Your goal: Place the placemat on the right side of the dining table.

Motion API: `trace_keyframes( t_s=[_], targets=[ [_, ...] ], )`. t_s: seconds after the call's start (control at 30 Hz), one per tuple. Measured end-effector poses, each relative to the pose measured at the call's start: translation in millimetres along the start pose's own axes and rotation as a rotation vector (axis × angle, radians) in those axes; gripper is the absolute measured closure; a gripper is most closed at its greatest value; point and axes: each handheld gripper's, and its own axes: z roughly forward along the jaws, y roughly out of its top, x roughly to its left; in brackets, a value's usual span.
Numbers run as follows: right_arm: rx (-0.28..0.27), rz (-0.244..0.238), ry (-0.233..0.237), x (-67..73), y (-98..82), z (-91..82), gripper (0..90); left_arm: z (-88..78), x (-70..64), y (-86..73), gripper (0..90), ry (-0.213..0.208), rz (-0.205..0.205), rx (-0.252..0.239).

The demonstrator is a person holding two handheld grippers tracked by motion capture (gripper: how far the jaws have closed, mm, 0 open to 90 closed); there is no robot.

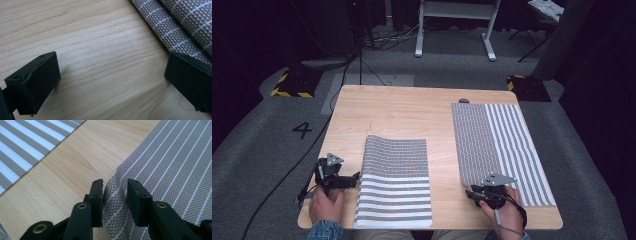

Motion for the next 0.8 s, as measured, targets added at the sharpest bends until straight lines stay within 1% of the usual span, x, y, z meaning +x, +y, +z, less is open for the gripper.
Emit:
trace_keyframes(
  t_s=[0.1,0.13,0.2,0.23,0.3,0.33,0.37,0.43,0.5,0.53,0.57,0.6,0.63,0.7,0.73,0.8],
  targets=[
    [-0.013,0.002,0.003,-0.4,0.0,-8.0,68.7,0.0,0.0,0.0,0.1,0.000,0.000,0.000],
    [-0.026,0.004,0.014,0.4,-0.4,-11.4,67.7,0.0,0.0,0.0,0.1,0.000,0.000,0.000],
    [-0.040,0.013,0.036,2.1,-1.5,-15.9,68.7,0.0,0.0,0.0,0.1,0.000,0.000,0.000],
    [-0.040,0.011,0.037,2.7,-2.1,-17.8,69.3,0.0,0.0,0.0,0.1,0.000,0.000,0.000],
    [-0.062,0.019,0.035,3.1,-3.7,-21.3,69.4,0.0,0.0,0.0,0.1,0.000,0.000,0.000],
    [-0.074,0.029,0.046,3.6,-3.9,-22.4,71.7,0.0,0.0,0.0,0.1,0.000,0.000,0.000],
    [-0.096,0.037,0.080,3.4,-4.5,-24.1,71.5,0.0,0.0,0.0,0.1,0.000,0.000,0.000],
    [-0.115,0.053,0.100,4.0,-4.6,-25.9,70.4,0.0,0.0,0.0,0.1,0.000,0.000,0.000],
    [-0.119,0.054,0.094,4.4,-4.0,-26.8,73.7,0.0,0.0,0.0,0.1,0.000,0.000,0.000],
    [-0.091,0.033,0.076,3.1,-4.2,-25.5,77.0,0.0,0.0,0.0,0.1,0.000,0.000,0.000],
    [-0.037,0.009,0.060,2.9,-5.7,-19.1,82.4,0.0,0.0,0.0,0.1,0.000,0.000,0.000],
    [-0.037,0.009,0.060,2.9,-5.7,-19.1,82.4,0.0,0.0,0.0,0.1,0.000,0.000,0.000],
    [-0.019,0.004,0.062,3.7,-6.4,-16.0,84.1,0.0,0.0,0.0,0.1,0.000,0.000,0.000],
    [0.040,-0.028,0.059,7.7,-8.6,-6.5,87.3,0.0,0.0,0.0,0.1,0.000,0.000,0.000],
    [0.056,-0.038,0.058,9.2,-9.4,-2.8,88.2,0.0,0.0,0.0,0.1,0.000,0.000,0.000],
    [0.106,-0.056,0.051,12.4,-11.4,5.5,90.0,-0.1,0.0,-0.1,0.1,0.000,0.000,0.000]
  ],
)
